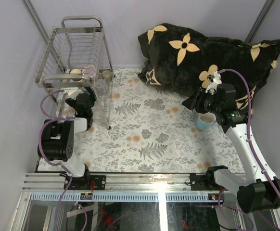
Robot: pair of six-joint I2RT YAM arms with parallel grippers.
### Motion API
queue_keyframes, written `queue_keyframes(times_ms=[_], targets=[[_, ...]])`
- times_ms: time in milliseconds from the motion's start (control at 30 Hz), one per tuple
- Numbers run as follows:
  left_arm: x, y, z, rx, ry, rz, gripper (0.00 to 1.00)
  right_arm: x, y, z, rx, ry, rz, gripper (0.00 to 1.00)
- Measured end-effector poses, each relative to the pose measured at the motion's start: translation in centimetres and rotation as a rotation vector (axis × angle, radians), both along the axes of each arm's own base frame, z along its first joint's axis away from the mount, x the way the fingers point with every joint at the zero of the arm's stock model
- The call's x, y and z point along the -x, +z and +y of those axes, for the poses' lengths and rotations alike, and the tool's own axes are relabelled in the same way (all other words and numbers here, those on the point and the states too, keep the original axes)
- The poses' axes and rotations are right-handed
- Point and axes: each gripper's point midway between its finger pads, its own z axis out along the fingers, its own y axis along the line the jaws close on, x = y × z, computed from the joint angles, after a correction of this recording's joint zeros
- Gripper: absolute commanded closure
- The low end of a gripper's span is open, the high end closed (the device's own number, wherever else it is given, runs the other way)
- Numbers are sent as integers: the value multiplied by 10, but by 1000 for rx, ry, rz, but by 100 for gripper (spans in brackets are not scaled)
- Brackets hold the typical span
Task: Unload the cups from the dish rack
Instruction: Unload the cup from the dish rack.
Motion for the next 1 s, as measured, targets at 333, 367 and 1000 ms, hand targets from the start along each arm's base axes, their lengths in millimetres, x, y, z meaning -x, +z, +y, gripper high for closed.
queue_keyframes(times_ms=[333,367,1000], targets=[[-32,4,1,-4,-4,-49,0,8,-12,9,4,25,16,45],[-33,2,0,-6,-7,-46,0,7,-12,9,6,24,14,45],[-46,-25,0,-41,-22,-23,1,12,-34,13,34,21,30,45]])
